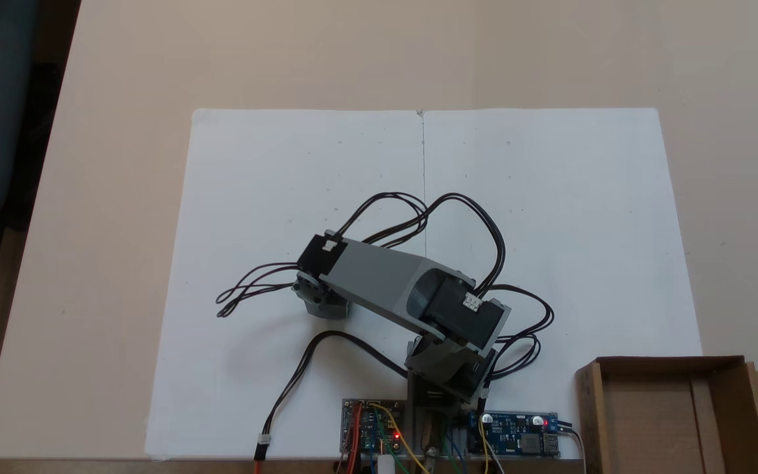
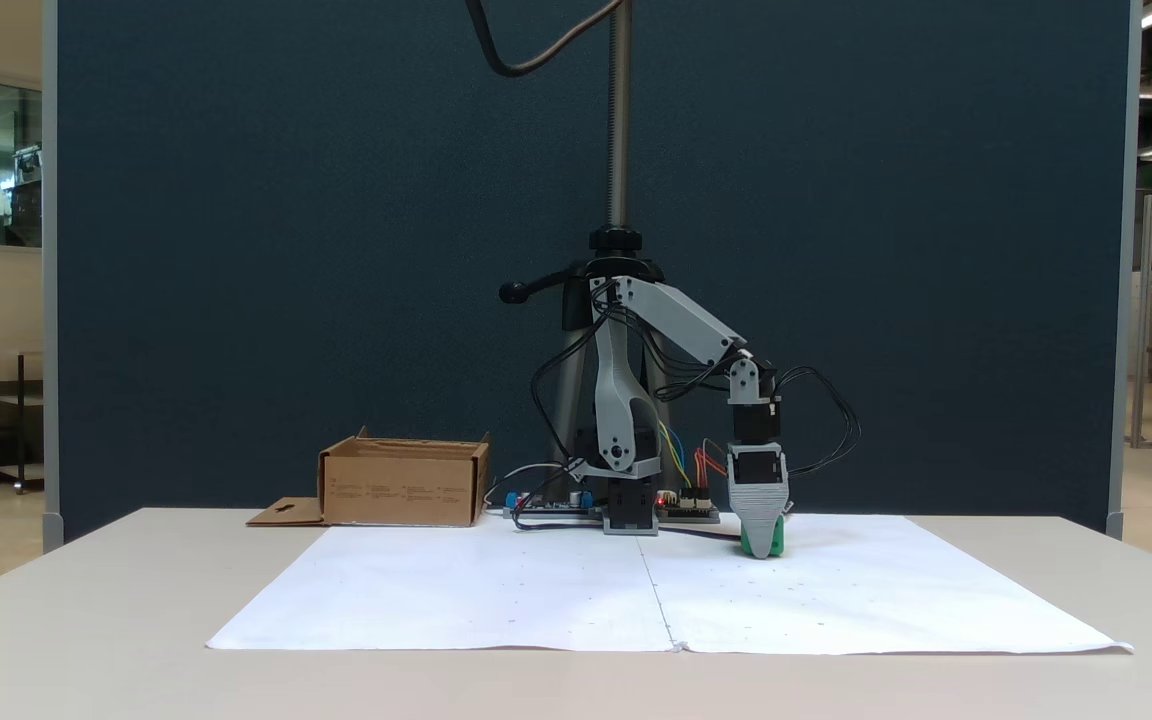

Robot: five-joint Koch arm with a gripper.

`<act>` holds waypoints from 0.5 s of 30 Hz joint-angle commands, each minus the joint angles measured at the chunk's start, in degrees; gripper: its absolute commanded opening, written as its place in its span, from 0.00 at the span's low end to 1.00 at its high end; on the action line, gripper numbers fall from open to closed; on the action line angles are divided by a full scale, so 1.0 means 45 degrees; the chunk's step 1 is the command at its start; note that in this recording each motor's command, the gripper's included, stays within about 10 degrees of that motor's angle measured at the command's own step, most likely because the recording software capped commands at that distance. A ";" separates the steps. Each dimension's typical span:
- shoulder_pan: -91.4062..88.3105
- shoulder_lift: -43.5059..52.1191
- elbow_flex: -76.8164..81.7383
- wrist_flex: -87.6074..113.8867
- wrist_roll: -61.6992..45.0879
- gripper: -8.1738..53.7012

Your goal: Grasp a green dice and put it in the bin.

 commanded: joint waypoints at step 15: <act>0.2891 0.1953 -0.7344 0.5234 -0.2773 0.32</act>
